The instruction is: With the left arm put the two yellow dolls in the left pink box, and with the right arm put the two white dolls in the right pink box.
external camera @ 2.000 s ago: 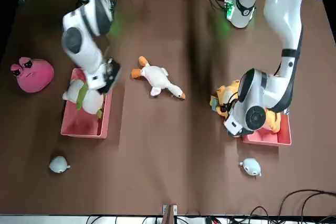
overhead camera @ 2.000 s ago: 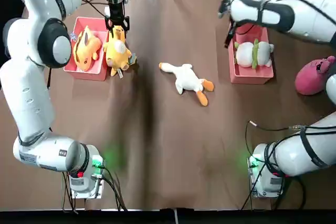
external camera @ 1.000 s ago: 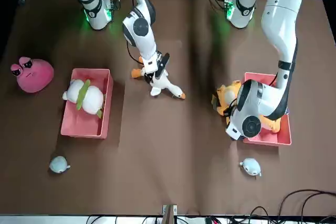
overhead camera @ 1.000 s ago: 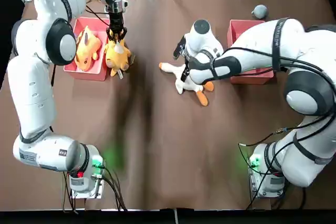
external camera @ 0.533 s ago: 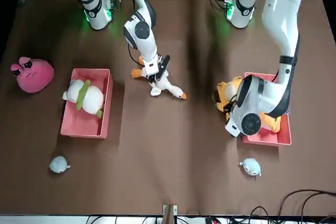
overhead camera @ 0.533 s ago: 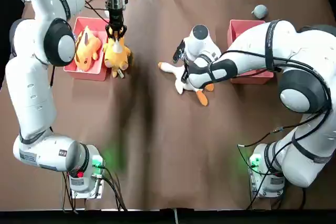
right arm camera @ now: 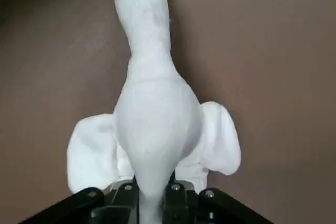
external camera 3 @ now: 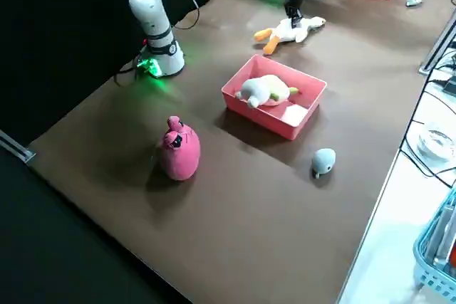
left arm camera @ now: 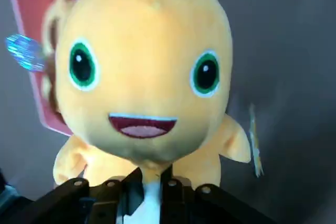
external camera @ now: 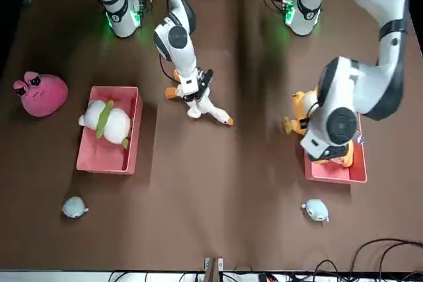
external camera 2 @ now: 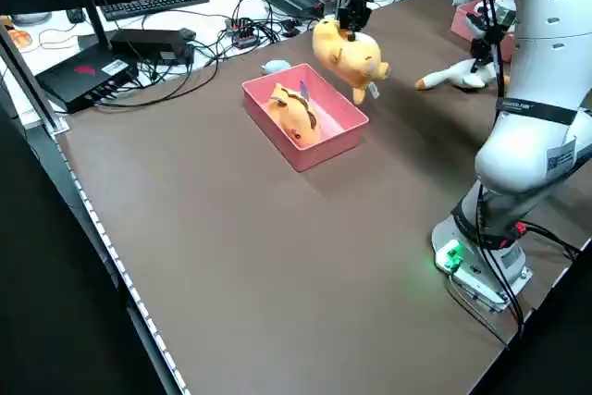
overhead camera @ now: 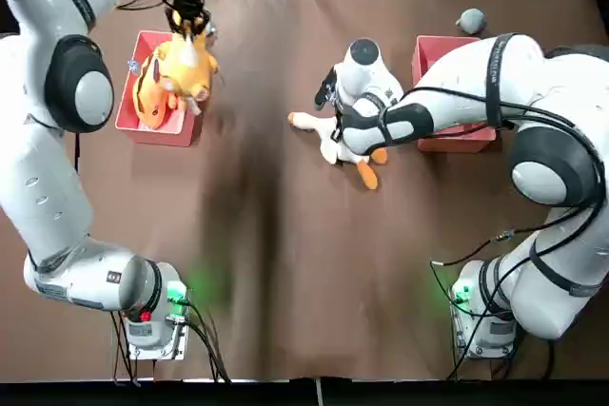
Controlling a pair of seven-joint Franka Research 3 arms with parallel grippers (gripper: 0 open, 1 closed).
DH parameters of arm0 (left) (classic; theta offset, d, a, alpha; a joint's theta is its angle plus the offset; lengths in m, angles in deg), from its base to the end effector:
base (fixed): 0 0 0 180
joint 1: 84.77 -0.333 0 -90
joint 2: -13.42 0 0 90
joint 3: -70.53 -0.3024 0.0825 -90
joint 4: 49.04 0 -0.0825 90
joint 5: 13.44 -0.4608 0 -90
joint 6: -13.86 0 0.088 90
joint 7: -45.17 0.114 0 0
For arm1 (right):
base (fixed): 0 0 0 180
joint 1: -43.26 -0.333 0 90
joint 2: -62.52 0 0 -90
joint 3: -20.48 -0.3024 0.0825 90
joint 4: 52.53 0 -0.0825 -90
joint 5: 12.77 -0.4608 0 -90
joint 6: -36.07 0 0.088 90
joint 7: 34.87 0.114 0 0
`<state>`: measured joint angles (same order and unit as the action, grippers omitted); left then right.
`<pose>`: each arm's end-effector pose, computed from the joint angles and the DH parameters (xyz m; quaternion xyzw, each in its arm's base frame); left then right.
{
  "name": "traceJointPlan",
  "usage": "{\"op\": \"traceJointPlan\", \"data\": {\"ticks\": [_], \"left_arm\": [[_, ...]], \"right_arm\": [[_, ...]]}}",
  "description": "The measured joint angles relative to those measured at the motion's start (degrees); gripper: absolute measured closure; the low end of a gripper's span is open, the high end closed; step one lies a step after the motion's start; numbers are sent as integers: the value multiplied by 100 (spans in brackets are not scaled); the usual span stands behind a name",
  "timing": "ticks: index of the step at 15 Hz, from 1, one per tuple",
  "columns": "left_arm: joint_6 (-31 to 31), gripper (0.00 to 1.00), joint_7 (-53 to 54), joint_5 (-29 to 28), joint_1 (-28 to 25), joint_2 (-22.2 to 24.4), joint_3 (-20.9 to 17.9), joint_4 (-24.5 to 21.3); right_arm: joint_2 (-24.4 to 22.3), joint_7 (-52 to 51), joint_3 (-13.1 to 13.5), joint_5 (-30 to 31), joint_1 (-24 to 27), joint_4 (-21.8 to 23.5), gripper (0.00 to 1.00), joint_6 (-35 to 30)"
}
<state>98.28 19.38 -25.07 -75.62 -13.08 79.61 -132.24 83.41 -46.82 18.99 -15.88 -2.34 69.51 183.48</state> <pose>0.6781 -0.1838 0.3526 -0.9730 -0.0525 0.1754 0.1405 0.4257 0.4578 0.1614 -0.8806 -0.4718 -0.0312 0.0309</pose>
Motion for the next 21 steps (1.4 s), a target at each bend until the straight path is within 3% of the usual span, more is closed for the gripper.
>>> {"op": "traceJointPlan", "data": {"ticks": [3, 6, 9, 10, 15, 21], "left_arm": [[-195, 89, 1191, -145, -533, 23, -41, -41], [-227, 89, 2503, -204, -1112, -67, -55, -142], [-206, 89, 2592, -540, -1058, -301, -31, -168], [-155, 89, 2166, -599, -803, -446, -14, -169], [46, 90, 1512, -947, -245, -587, -8, -168], [399, 89, 1501, -961, -588, -833, -24, -181]], "right_arm": [[-563, 15, 115, 0, 225, -90, 84, -960], [-1338, 14, 196, 1, 802, -120, 84, -1860], [-1800, -33, 233, 15, 1534, -79, 84, -2169], [-1851, -62, 248, 45, 1997, -57, 84, -2168], [-1836, -97, 261, 674, 3011, 3, 84, -2095], [-1666, -453, 258, 726, 3810, 92, 88, -1689]]}}
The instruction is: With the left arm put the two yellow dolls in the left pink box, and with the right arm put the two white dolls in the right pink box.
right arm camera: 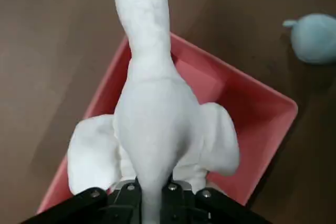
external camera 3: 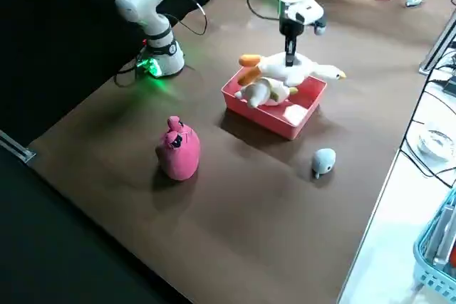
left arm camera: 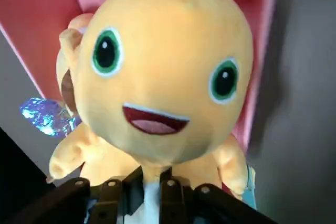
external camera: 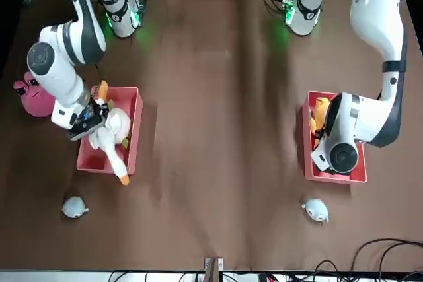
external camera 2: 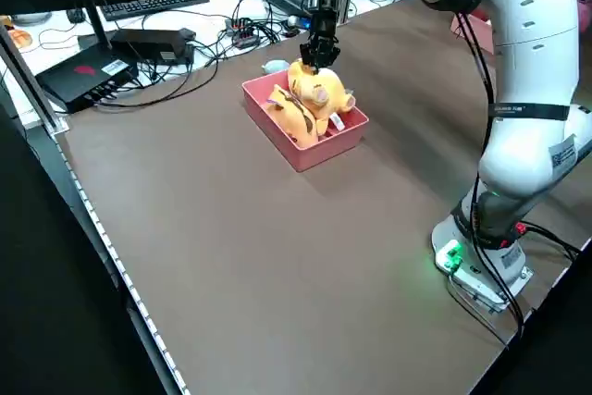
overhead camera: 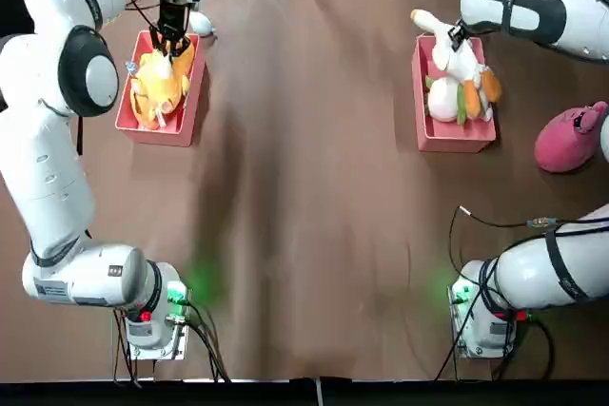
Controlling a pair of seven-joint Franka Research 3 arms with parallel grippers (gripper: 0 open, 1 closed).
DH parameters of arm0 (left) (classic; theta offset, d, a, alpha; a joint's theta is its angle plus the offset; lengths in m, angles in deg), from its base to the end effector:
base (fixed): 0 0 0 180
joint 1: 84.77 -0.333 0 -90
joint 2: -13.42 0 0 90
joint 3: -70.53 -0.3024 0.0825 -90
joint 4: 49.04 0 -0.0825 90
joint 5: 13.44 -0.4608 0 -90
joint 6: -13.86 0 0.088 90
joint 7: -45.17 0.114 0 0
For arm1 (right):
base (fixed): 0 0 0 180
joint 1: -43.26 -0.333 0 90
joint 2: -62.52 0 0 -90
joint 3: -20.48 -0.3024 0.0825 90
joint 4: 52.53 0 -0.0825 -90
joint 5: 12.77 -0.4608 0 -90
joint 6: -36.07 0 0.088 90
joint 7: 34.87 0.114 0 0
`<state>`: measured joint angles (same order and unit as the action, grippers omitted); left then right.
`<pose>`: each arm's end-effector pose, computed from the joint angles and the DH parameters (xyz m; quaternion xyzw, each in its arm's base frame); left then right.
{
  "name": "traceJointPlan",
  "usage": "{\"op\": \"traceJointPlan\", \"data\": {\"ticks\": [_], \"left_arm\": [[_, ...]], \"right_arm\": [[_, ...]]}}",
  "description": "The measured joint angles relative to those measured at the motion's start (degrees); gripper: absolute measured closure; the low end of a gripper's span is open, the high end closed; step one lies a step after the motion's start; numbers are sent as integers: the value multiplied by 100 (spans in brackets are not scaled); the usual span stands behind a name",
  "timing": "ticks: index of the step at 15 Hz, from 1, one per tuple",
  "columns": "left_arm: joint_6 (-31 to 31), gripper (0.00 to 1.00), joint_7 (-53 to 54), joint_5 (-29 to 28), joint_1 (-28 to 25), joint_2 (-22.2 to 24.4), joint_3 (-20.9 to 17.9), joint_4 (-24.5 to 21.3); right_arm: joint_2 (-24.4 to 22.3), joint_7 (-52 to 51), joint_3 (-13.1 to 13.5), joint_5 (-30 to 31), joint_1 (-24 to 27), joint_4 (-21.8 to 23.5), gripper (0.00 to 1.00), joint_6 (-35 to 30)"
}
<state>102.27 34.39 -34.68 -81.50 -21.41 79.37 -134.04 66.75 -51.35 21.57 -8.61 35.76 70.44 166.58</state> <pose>0.6957 -0.0947 0.2407 -0.9540 0.0540 0.2314 0.1831 0.6124 0.0666 0.3069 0.9745 0.2206 0.0262 0.0314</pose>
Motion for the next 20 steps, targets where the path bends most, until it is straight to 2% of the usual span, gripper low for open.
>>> {"op": "traceJointPlan", "data": {"ticks": [2, 4, 7, 11, 12, 13, 14, 16, 18, 20], "left_arm": [[22, 87, -4, 9, -32, -34, 15, 1], [23, 72, -125, 8, 2, -21, 35, 38], [30, 41, -211, 8, -29, 133, 56, 142], [28, 5, -211, 8, -64, 782, 56, 206], [24, 0, -211, 42, -69, 953, 56, 206], [19, 0, -212, 156, -101, 1104, 57, 205], [16, 0, -221, 600, -329, 1349, 59, 202], [19, 0, -161, 1121, -696, 1521, 62, 200], [30, 0, -91, 1336, -946, 1688, 66, 207], [35, 0, -126, 1355, -976, 1988, 69, 235]], "right_arm": [[217, -7, -1, 1, 117, 51, 88, 278], [486, -7, -13, 1, 161, 71, 88, 522], [772, -6, -70, 0, 162, 71, 88, 713], [1037, -6, -106, 0, 161, 76, 88, 1132], [1115, -6, -112, 0, 161, 75, 88, 1235], [1187, -6, -118, 0, 161, 73, 88, 1315], [1252, -5, -122, 0, 161, 56, 83, 1377], [1267, -4, -125, 0, 161, 48, 67, 1385], [1277, -5, -125, 0, 161, 26, 49, 1385], [1277, -6, -118, 0, 164, -57, 29, 1382]]}}
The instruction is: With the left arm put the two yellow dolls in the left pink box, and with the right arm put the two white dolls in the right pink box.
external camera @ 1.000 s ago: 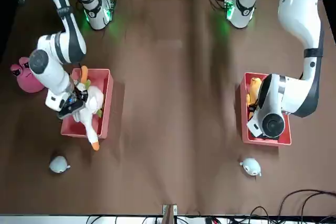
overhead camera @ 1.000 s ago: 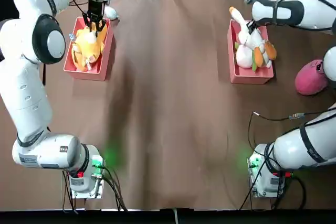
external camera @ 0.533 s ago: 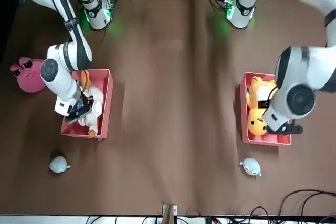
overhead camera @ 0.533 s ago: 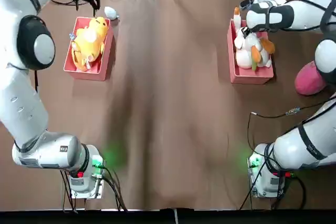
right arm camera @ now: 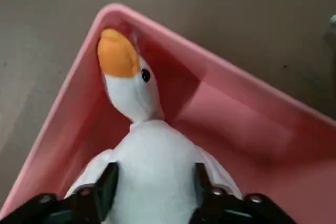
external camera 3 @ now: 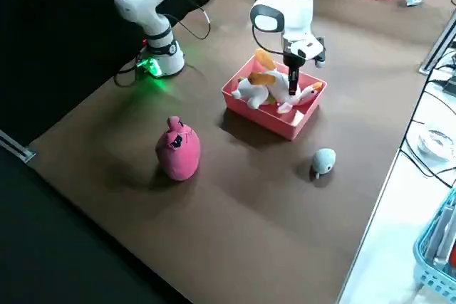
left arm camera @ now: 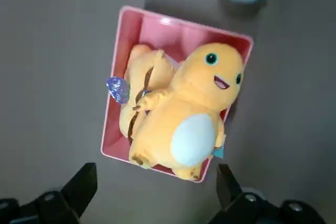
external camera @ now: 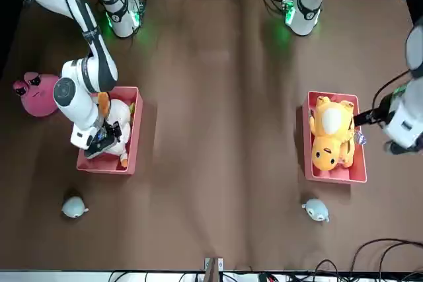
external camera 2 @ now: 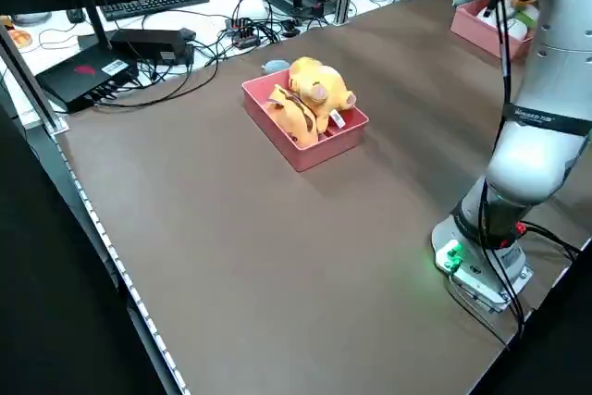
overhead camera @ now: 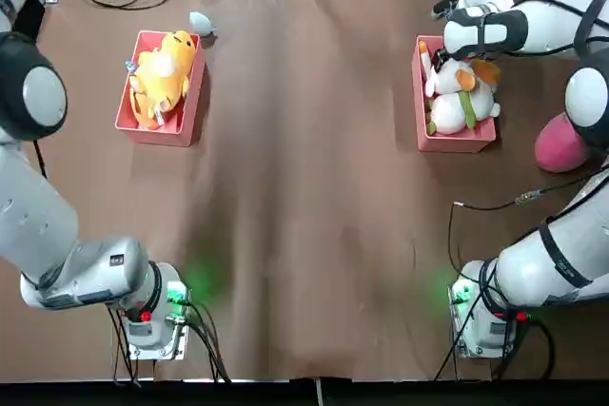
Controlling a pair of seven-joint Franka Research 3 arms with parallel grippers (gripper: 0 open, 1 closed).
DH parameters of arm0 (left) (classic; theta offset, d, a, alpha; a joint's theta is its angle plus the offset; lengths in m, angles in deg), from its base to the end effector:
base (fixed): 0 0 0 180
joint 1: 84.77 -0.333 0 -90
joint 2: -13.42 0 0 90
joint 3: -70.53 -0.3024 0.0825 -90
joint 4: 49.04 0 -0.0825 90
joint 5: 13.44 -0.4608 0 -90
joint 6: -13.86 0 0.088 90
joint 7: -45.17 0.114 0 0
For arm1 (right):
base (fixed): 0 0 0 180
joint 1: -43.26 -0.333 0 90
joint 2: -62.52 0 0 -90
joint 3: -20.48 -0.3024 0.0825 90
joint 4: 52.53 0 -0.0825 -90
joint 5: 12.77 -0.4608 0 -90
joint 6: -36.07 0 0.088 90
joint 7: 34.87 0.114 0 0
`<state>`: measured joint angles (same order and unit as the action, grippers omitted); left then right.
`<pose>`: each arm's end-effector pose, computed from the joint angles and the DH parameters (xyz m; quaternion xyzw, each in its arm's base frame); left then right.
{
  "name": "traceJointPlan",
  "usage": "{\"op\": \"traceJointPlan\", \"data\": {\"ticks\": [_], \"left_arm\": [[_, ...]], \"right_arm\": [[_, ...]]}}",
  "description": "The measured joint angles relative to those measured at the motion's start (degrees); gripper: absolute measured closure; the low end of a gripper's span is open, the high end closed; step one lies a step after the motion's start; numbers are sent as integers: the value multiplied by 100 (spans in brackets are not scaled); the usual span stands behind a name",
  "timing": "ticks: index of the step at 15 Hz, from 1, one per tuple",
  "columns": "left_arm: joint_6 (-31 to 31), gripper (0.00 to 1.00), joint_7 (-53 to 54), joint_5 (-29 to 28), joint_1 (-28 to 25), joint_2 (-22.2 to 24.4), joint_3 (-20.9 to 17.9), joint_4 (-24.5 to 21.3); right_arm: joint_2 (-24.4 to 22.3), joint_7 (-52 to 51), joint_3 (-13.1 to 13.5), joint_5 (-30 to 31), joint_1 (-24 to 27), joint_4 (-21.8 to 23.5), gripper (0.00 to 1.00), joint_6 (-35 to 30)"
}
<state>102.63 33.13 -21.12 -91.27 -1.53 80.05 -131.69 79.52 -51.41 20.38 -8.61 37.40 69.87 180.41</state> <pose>0.6947 -0.0101 0.5012 -0.9932 -0.0759 0.0685 0.0549 0.6239 0.0655 0.1959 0.9737 0.2227 0.0408 0.0260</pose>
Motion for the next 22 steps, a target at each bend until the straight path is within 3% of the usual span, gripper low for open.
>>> {"op": "traceJointPlan", "data": {"ticks": [3, 7, 12, 14, 17, 22], "left_arm": [[-53, 0, -46, 12, 101, 535, 48, -36], [-214, 0, -76, 25, 98, 661, 91, -161], [-282, 0, -43, 141, 110, 720, 181, -204], [-315, 1, -43, 241, 177, 834, 157, -273], [-321, 0, -61, 367, 719, 1370, -460, -594], [-125, 0, 47, 995, 970, 2018, -1264, -1169]], "right_arm": [[-101, -1, 7, 0, 12, -243, 1, -180], [-569, 0, 7, 0, 18, -977, 0, -1441], [-816, 1, -1, -1, 17, -2867, 0, -3227], [-820, 92, -18, -2, 15, -3400, 0, -3860], [-932, 393, 42, -26, 43, -3993, 0, -5208], [-1405, 574, 151, -59, 335, -4057, 0, -6227]]}}
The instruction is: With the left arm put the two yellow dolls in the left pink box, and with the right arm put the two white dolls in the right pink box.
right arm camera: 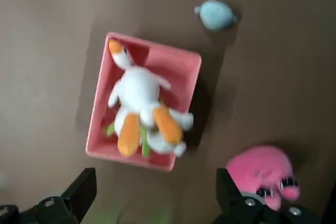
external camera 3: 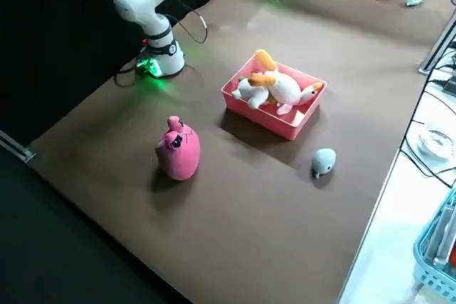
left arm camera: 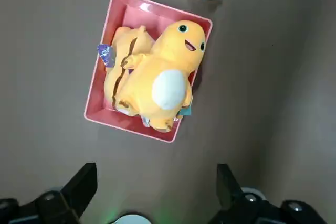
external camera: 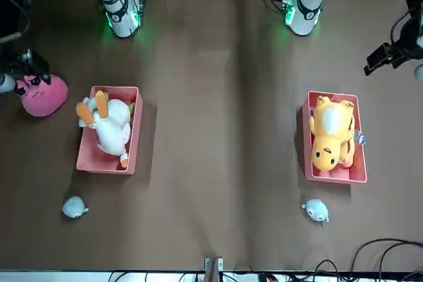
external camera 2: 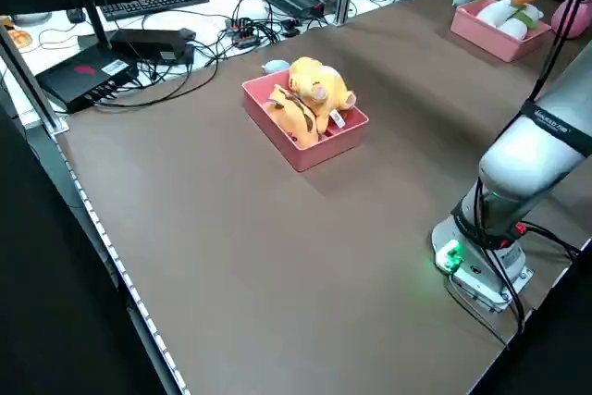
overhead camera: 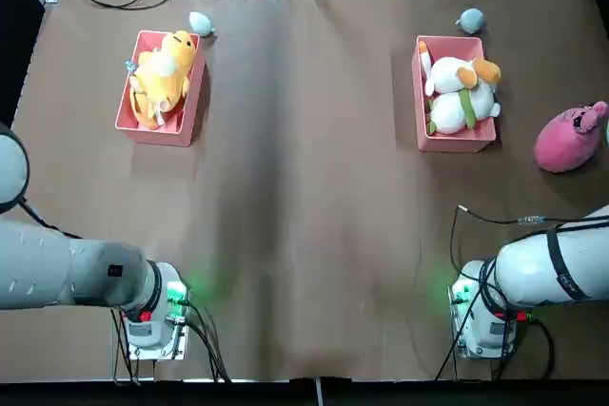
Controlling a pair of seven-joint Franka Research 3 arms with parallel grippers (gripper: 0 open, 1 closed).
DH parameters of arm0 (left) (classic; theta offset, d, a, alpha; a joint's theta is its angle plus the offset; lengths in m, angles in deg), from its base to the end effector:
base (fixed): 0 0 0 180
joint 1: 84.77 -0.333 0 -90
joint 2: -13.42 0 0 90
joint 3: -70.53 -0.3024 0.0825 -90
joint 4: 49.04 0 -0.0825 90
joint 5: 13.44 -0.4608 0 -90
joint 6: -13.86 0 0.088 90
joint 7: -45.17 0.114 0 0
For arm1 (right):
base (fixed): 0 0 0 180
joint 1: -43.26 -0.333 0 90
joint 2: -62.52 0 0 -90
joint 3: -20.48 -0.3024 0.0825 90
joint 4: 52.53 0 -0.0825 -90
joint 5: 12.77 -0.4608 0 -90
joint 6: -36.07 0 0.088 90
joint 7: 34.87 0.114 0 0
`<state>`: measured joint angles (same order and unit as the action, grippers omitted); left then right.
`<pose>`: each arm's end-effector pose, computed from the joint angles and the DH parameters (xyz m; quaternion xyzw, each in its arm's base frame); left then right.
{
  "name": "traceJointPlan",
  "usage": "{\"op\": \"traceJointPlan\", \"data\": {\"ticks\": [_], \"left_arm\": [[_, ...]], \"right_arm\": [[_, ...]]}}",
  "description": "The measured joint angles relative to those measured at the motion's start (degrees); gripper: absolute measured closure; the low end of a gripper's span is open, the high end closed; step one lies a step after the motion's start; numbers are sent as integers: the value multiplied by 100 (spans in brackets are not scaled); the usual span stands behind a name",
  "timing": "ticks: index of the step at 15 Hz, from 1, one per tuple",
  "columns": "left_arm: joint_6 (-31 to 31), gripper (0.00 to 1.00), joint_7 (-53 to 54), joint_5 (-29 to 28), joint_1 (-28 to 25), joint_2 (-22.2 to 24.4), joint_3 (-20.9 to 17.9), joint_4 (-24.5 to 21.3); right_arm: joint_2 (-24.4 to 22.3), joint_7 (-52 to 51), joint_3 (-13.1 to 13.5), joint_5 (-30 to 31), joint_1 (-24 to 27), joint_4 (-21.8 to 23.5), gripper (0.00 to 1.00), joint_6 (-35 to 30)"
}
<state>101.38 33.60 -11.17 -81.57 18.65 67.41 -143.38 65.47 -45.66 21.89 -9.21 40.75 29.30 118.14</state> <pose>0.5989 -0.0042 0.6149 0.9947 0.0993 -0.0161 0.0207 0.6318 0.0048 0.6371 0.9942 0.1000 -0.0262 0.0294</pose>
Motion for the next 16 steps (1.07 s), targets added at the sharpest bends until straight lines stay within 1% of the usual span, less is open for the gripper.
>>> {"op": "traceJointPlan", "data": {"ticks": [2, 3, 4, 8, 13, 16], "left_arm": [[134, 0, 143, 122, 2, 119, -141, -257], [149, 0, 148, 131, 7, 153, -140, -325], [155, 0, 148, 132, 30, 169, -129, -352], [155, 1, 133, 128, 65, 184, -26, -359], [158, 0, 133, 127, 46, 184, -31, -382], [158, 0, 133, 127, 44, 184, -32, -410]], "right_arm": [[-77, 45, 10, -1, 34, 14, 0, -205], [-98, 141, 9, -4, 58, 36, 0, -214], [-113, 247, -1, -17, 98, 65, 2, -211], [-144, 379, -179, -70, 393, 171, 2, -107], [-144, 414, -189, -172, 457, 195, 4, -7], [-144, 438, -203, -303, 457, 216, 5, 345]]}}
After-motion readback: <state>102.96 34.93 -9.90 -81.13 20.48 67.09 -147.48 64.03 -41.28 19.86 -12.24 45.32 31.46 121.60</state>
